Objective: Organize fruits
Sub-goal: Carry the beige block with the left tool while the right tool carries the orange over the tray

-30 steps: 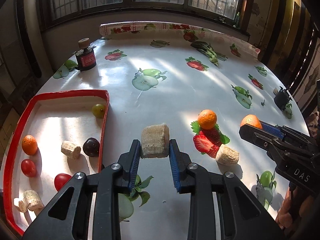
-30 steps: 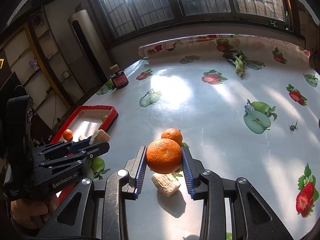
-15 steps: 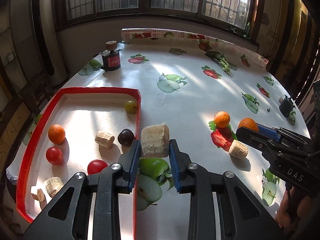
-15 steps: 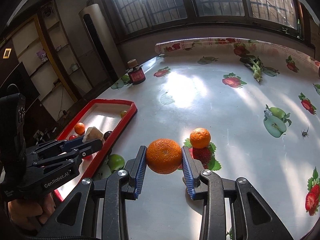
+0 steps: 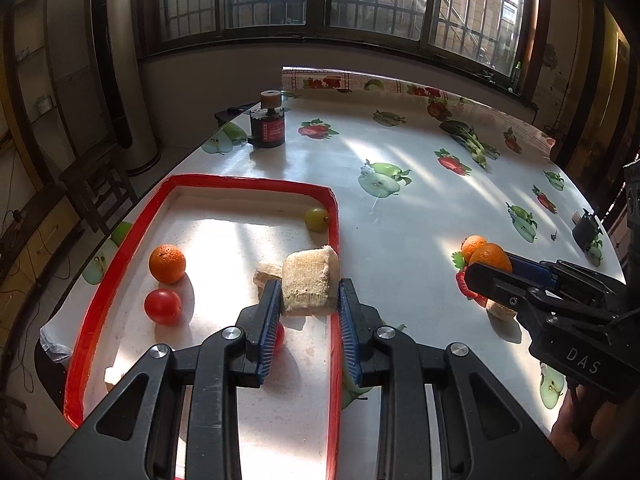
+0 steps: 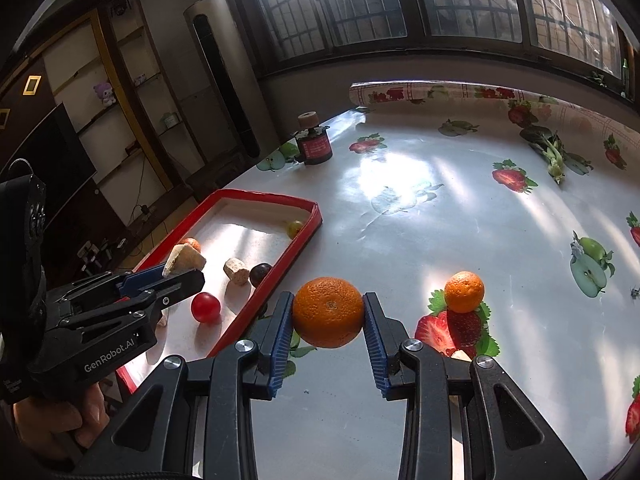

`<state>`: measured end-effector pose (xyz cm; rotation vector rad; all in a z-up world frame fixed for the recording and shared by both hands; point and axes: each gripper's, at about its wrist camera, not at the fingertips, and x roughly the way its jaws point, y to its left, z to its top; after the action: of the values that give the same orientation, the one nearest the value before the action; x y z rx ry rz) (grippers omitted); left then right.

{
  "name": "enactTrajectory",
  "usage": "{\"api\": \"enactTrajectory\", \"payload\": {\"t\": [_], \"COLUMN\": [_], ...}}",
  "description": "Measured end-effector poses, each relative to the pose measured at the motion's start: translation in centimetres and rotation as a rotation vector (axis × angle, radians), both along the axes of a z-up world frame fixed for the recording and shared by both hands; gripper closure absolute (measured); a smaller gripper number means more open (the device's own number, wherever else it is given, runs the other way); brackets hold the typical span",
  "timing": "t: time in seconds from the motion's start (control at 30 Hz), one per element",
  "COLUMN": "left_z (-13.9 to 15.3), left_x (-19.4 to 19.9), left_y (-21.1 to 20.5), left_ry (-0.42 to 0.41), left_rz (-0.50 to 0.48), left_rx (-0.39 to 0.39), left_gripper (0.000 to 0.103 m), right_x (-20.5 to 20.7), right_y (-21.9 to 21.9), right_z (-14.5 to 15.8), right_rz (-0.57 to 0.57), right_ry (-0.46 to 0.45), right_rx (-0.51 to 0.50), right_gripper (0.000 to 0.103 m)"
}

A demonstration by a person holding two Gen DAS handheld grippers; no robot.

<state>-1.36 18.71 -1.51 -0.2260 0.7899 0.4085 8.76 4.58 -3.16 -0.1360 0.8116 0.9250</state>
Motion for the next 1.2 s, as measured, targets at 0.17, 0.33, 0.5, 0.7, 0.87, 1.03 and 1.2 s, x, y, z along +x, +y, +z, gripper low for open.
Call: {"api": "enactTrajectory", "payload": {"t": [0.17,0.33,0.5,0.7,0.87,1.03,1.2], "left_z": [0.0,-0.1,-0.3,-0.6,-0.8,-1.0,-1.2], "left_x": [-0.6,-1.0,-1.1,-1.5,-1.8,-2.1,-2.4], "left_y": [1.0,1.9,2.8,4.1,5.2,6.7,8.6], "left_ry": [-0.005,-0.007,-0.003,0.001,0.005,0.010,0.012], "left_rz": [0.021,0.040,0.056,0.080,0.099,0.118,0.140], "left_rx": [-0.003,-0.008,-0.011,-0.013,-0.015,-0.019,-0.042], "left_gripper": [0.077,0.077,0.077,0.077,0.077,0.077,0.077], "right_x": [-0.8,-1.3,-1.6,-1.6,-1.5,-1.3,-0.9], "right_y": [1.4,2.7,4.0,5.4,6.6,7.8,9.2], "right_z": [0.3,0.4,0.3,0.0,-0.3,-0.6,-1.1], "right_rz": [0.026,0.047,0.067,0.091,0.107,0.122,0.139], "right_ry": [-0.008,-0.011,-0.010,-0.006,-0.002,0.002,0.011], "right_rx": [-0.001,-0.003,-0.008,-0.012,-0.017,-0.022,-0.034], "right_gripper": [0.068,0.068,0.068,0.068,0.068,0.068,0.068]}}
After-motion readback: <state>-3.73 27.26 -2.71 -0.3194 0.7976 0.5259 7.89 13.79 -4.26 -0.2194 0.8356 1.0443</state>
